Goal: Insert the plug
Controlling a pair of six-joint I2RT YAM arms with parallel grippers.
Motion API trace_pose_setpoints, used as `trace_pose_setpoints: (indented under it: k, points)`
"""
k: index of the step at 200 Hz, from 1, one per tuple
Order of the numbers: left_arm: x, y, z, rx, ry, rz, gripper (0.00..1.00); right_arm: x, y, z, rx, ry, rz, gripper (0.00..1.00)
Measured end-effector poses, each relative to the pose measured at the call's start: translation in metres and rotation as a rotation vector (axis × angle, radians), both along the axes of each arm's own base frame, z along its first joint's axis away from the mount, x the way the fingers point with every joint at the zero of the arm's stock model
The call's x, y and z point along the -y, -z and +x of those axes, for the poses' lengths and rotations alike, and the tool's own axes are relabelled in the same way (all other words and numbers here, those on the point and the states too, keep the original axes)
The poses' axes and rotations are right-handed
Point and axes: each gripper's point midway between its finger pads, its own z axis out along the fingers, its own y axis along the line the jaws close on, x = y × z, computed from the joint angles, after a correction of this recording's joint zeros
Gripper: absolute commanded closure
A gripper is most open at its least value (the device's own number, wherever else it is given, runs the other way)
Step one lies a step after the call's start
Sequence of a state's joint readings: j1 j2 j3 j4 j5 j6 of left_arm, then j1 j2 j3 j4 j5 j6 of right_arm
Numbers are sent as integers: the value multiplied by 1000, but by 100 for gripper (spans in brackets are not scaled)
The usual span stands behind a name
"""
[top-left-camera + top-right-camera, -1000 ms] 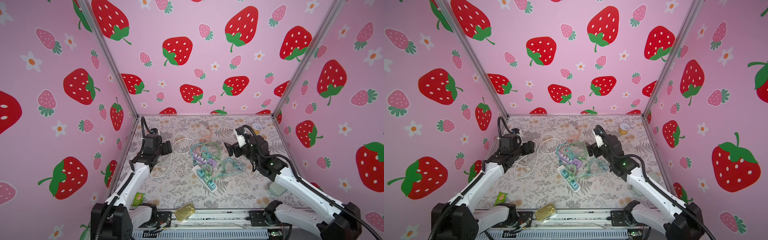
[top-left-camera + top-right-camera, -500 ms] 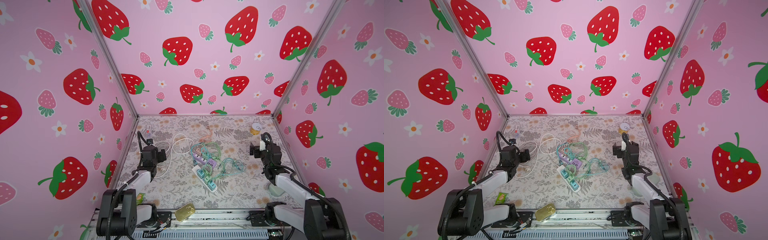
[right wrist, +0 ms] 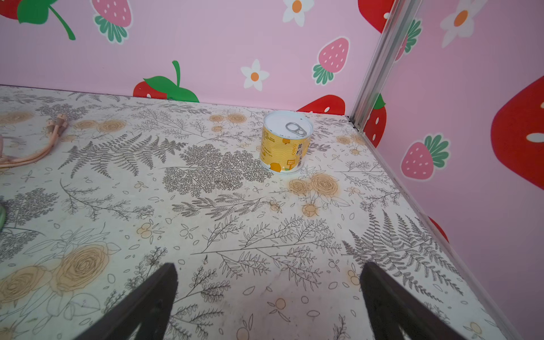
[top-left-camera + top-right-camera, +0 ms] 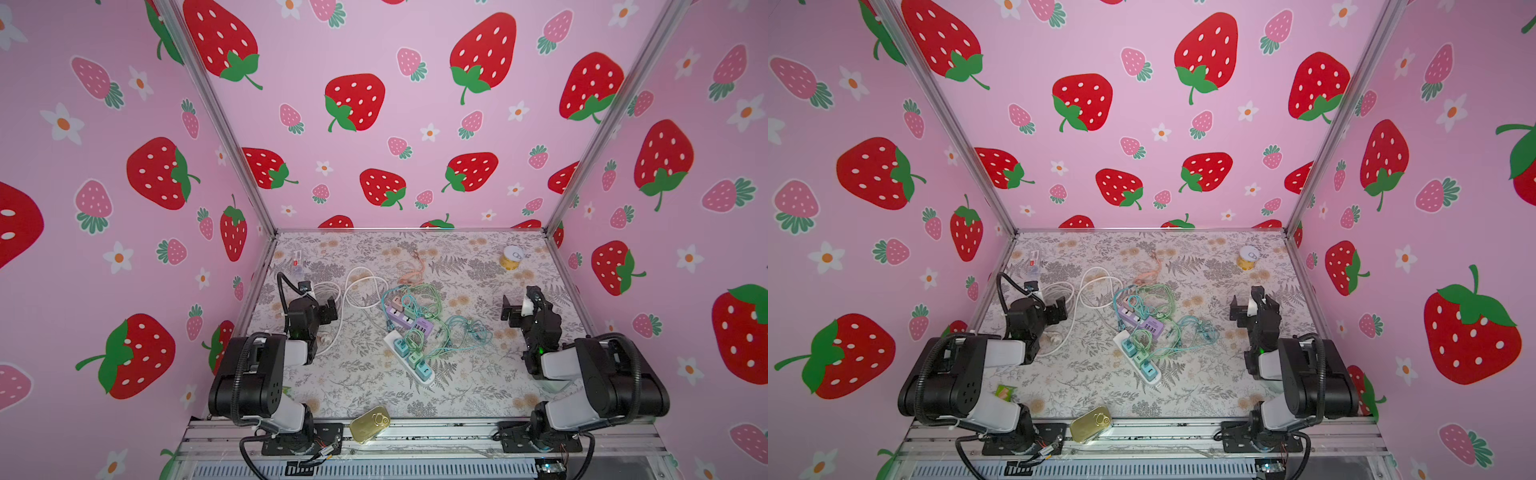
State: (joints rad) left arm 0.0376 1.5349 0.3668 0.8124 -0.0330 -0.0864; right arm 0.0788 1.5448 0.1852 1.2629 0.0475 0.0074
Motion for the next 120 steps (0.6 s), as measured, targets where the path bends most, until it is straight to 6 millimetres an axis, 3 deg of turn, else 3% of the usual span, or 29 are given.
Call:
trace_pose_setpoints:
  k: [16,53,120]
  points:
    - [0,-2,3,-2,2,2,1,-1,5,0,-13,-6,0,1]
    - [3,-12,14,21,14,12,1,-4,-15,19,35,-8,3,1]
    - [4,-8,13,-2,16,12,1,-5,-14,20,30,-10,2,1]
